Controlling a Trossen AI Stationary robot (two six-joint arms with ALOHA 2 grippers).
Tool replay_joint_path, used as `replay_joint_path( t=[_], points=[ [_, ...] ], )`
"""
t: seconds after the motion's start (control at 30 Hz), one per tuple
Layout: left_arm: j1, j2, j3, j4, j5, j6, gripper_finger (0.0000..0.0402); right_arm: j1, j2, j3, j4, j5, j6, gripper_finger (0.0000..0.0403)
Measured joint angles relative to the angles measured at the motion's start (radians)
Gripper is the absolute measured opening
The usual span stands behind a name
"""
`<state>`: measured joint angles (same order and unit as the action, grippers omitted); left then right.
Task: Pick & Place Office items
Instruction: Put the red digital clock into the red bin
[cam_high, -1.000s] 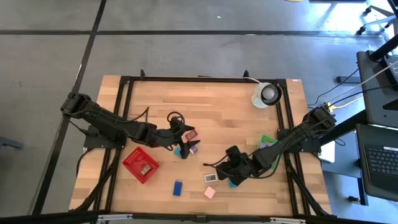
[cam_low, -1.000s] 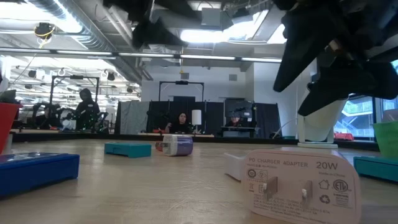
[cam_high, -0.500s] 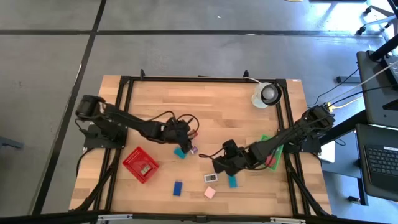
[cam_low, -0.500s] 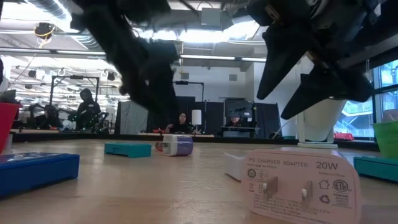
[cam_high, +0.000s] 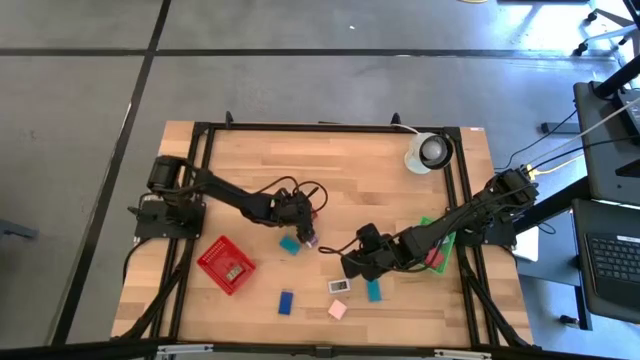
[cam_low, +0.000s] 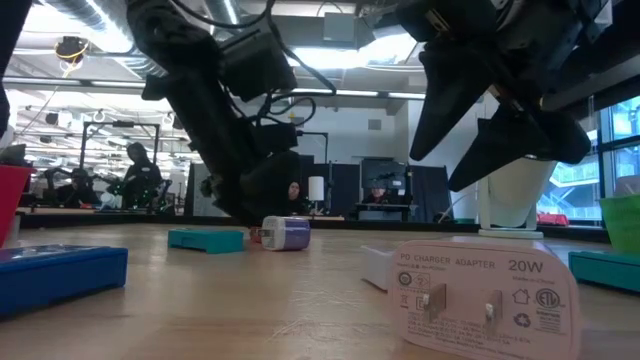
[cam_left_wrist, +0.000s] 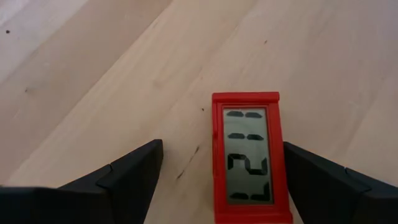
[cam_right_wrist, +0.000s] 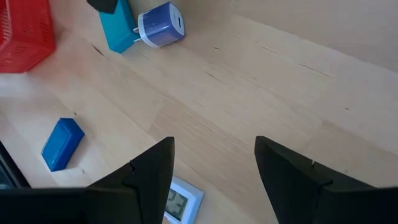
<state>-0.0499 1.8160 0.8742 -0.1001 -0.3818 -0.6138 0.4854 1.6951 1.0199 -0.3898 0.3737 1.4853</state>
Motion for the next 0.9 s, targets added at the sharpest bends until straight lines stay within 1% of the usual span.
replay_joint_path(
  t=[0.1, 0.17, 0.33, 0.43, 0.5, 0.7, 0.9],
  points=[
    [0.006, 0.003, 0.0, 0.0, 0.009, 0.013, 0.0298, 0.0, 0.0, 0.0, 0.0, 0.0, -0.028, 0.0226],
    [0.006, 0.004, 0.0, 0.003, 0.009, 0.041, 0.0279, -0.002, 0.0, 0.0, 0.0, 0.0, -0.039, 0.0226],
    [0.006, 0.006, 0.001, 0.005, 0.037, 0.077, 0.0215, -0.017, 0.0, 0.0, 0.0, 0.0, -0.072, 0.0226],
    [0.006, 0.006, 0.001, 0.005, 0.037, 0.046, 0.017, -0.027, 0.0, 0.0, 0.0, 0.0, -0.091, 0.0226],
    [0.007, 0.0, -0.001, 0.007, 0.044, 0.03, 0.0147, -0.033, 0.0, 0.0, 0.0, 0.0, -0.103, 0.0226],
    [0.007, -0.043, -0.007, 0.019, 0.1, -0.019, 0.0145, -0.049, 0.0, 0.0, 0.0, -0.057, -0.138, 0.0226],
    [0.007, -0.153, -0.005, 0.065, 0.097, -0.019, 0.0145, -0.057, 0.0, 0.0, 0.0, -0.079, -0.14, 0.0226]
  ],
)
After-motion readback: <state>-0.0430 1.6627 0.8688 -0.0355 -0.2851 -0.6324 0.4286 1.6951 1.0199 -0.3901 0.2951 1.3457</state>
